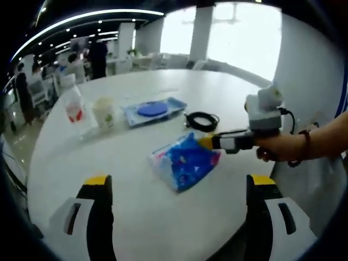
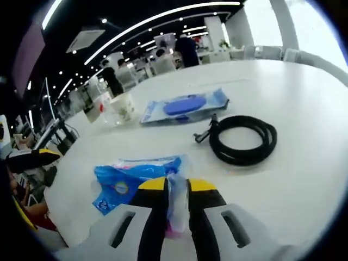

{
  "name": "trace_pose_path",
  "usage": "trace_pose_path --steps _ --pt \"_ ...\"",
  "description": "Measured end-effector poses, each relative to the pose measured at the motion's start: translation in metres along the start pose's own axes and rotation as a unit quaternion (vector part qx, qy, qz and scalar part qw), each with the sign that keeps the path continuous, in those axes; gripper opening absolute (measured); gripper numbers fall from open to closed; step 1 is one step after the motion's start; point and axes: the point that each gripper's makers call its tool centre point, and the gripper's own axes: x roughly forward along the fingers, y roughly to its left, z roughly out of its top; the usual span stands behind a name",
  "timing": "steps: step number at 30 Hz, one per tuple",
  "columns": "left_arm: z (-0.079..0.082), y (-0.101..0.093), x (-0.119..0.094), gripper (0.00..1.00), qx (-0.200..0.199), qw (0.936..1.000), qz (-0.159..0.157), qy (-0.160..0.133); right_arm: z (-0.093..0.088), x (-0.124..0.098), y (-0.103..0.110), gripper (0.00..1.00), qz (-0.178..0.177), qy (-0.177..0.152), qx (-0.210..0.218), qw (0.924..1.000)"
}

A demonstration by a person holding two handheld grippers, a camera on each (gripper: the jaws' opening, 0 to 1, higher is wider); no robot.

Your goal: Arrange the tabletop items into an orderly group along one side of the table until the central work area is clear of visible clutter.

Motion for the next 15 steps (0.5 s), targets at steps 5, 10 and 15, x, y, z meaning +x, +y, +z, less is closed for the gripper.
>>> trace_pose_path --steps 5,10,15 --pt "-0.0002 0.0005 -0.0003 1.00 -0.003 1.0000 0.001 -0.001 -0.0021 0.0008 0.0005 0.11 0.001 0.004 -0.018 0.9998" --pt "-0.0011 0.0028 -0.0005 0.99 -0.007 1.0000 0.005 0.000 -0.0034 0.0013 -0.0005 0.07 -0.002 0.007 -0.024 0.9997" --pt "-0.0020 0.0039 0.0001 0.99 -0.006 1.0000 0.006 0.003 -0.0034 0.0018 -0.0014 0.05 -0.003 0.012 -0.020 0.9997"
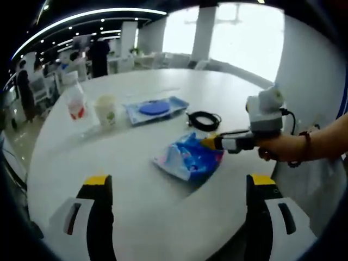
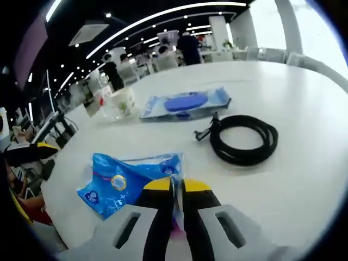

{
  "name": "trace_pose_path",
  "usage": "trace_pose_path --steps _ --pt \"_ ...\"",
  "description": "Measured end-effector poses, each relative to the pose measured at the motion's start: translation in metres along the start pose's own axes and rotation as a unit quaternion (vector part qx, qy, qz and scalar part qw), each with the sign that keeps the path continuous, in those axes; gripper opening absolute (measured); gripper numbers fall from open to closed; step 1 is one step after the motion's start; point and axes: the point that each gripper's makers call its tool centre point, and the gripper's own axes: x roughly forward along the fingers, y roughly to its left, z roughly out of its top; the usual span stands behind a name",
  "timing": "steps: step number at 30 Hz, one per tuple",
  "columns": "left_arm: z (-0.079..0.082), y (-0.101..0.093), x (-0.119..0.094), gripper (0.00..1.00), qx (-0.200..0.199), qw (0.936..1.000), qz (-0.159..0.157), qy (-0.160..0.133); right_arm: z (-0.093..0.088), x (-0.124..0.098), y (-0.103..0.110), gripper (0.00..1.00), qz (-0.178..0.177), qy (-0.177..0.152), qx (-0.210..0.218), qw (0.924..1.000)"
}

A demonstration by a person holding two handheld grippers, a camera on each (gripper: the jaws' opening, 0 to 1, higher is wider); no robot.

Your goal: Arrange the tabletop items into an orderly group along one side of the table until the central work area is clear of visible clutter.

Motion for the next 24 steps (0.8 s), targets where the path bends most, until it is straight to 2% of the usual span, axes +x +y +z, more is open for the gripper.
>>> trace_pose_path --steps 13,24 --pt "-0.0019 0.0036 0.0004 0.99 -0.006 1.0000 0.005 0.003 0.0013 0.0013 -0.0020 0.01 -0.004 0.007 -0.013 0.9999" --pt "-0.0026 0.0044 0.0014 0.99 -0.003 1.0000 0.007 0.006 0.0053 0.0006 -0.0022 0.01 -0.001 0.004 -0.008 1.0000"
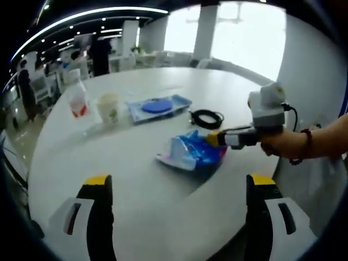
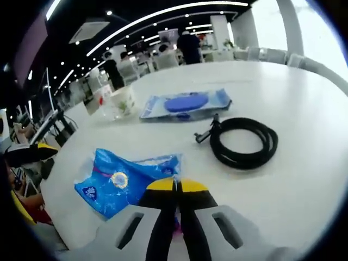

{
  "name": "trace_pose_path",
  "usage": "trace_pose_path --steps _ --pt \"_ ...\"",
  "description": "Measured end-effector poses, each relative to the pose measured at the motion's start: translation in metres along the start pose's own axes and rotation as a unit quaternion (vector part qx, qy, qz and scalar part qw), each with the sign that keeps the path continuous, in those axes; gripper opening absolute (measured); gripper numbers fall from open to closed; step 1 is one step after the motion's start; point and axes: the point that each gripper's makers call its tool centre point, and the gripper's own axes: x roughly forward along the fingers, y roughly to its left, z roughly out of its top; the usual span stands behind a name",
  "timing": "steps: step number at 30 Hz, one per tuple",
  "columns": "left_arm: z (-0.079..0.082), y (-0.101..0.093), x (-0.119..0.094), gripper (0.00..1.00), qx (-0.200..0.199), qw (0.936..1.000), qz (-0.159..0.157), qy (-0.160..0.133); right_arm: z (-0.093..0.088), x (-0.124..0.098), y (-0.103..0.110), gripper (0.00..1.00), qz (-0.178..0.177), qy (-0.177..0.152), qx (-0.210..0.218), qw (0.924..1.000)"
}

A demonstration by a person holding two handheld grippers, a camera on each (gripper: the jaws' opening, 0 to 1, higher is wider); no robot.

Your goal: Arrange the tabletop items into an orderly group along one side of the table until the central work area is clear of visible clutter.

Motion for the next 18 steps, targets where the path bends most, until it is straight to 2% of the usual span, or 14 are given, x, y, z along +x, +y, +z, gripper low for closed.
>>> trace_pose_path --steps 18 --pt "-0.002 -0.001 0.000 0.99 0.001 1.0000 -0.001 0.005 0.022 -0.009 -0.005 0.01 -0.004 -0.021 0.004 0.9998"
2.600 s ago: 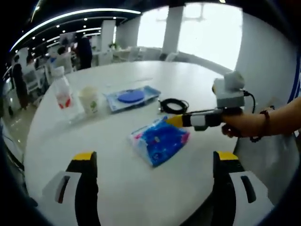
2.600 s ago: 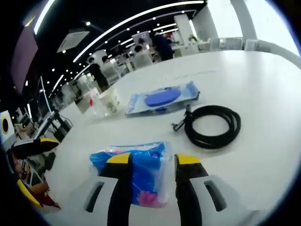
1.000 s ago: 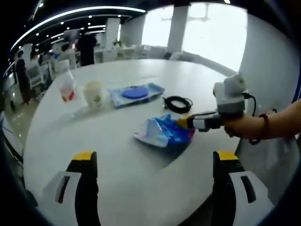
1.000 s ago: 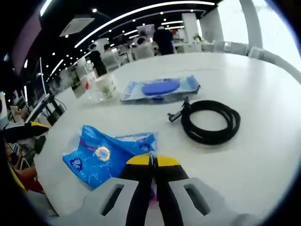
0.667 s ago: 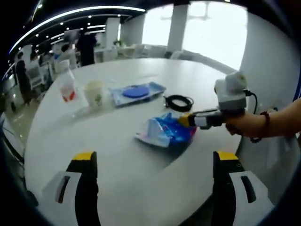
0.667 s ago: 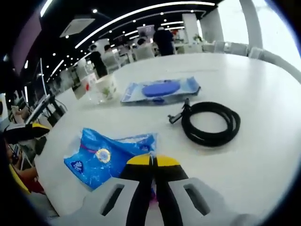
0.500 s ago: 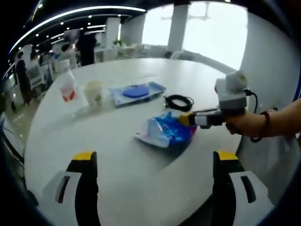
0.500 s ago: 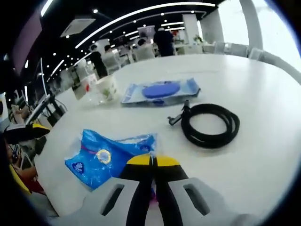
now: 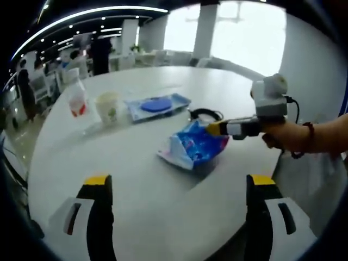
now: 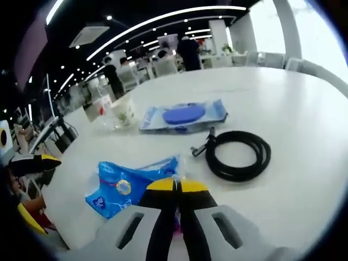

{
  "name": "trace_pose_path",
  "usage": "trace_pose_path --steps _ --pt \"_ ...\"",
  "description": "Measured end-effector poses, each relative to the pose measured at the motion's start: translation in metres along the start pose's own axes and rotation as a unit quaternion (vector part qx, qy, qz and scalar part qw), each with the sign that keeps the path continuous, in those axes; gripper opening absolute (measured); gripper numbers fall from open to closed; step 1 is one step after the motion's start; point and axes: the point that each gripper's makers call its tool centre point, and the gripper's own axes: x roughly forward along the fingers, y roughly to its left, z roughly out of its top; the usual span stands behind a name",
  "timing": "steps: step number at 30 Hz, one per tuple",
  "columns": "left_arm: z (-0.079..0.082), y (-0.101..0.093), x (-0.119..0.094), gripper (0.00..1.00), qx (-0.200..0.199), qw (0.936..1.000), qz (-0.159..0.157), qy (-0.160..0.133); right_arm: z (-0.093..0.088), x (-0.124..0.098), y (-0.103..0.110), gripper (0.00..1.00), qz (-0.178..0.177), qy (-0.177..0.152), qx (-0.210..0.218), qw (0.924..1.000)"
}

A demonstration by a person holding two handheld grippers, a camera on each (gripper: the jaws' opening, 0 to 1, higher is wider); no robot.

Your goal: Arrange the tabletop items into an orderly group along one side of the table until the central work area is clear of visible clutter.

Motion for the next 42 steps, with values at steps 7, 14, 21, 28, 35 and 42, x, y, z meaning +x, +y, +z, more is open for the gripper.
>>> trace_pose_path --steps 7,14,21,28,35,42 --pt "-0.001 -0.001 0.000 0.99 0.001 1.0000 -0.001 0.002 0.012 -0.005 -0.002 0.01 -0.001 -0.010 0.011 0.9999" --pt "-0.002 -0.003 0.000 0.99 0.005 1.0000 -0.005 0.004 0.027 -0.011 -0.008 0.01 -0.003 -0.022 0.015 0.9996" --pt "-0.002 -0.004 0.001 0.99 0.007 0.9999 -0.007 0.006 0.043 -0.018 -0.014 0.01 0.001 -0.035 0.019 0.9992" --pt "-0.003 -0.004 0.001 0.99 0.008 0.9999 -0.007 0.008 0.057 -0.025 -0.026 0.01 -0.004 -0.047 0.018 0.9987" --pt "-0.004 -0.005 0.002 0.99 0.008 0.9998 -0.009 0.012 0.073 -0.031 -0.034 0.01 -0.004 -0.058 0.020 0.9981" --pt "-0.005 -0.004 0.003 0.99 0.005 0.9999 -0.008 0.012 0.086 -0.036 -0.043 0.01 -0.004 -0.065 0.020 0.9977"
